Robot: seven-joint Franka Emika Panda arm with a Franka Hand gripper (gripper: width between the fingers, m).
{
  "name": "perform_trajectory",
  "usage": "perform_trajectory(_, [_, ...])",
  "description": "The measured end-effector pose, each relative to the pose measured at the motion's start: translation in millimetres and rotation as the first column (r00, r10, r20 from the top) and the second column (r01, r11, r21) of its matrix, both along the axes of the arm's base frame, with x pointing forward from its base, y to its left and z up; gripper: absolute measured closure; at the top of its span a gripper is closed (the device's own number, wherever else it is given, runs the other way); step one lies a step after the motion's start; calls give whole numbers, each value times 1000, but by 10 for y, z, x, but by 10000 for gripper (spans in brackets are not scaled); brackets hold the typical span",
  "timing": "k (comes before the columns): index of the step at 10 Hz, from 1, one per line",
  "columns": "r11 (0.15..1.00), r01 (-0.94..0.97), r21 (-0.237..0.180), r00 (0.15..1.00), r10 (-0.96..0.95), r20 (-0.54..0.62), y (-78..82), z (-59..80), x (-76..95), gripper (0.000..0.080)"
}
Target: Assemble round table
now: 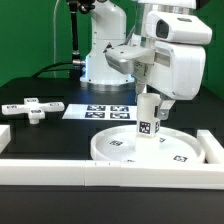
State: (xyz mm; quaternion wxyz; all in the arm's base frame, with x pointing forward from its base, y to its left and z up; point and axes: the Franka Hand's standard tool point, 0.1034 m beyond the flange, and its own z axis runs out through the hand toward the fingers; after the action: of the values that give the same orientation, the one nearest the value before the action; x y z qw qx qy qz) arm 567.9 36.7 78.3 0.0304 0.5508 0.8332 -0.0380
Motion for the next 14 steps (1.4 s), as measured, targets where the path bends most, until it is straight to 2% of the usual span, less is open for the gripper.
perform_trajectory(2, [1000,-9,-3,1000,9,-2,-12,-1,-2,182])
perform_trajectory(3, [1000,-9,-3,1000,9,-2,-17,-1,-1,318])
perform_trajectory(4, [1000,-8,-3,1000,8,-2,-18,-1,-1,395])
perform_trajectory(8, [997,81,-1,997,-81,4,-18,-3,-5,395])
perform_trajectory(11, [921,391,0,920,-390,21,-22,-7,-27,393])
perform_trajectory(12, [869,494,7,869,-494,27,-22,-10,-32,393])
perform_trajectory(14, [831,557,9,830,-557,33,-23,-12,-36,392])
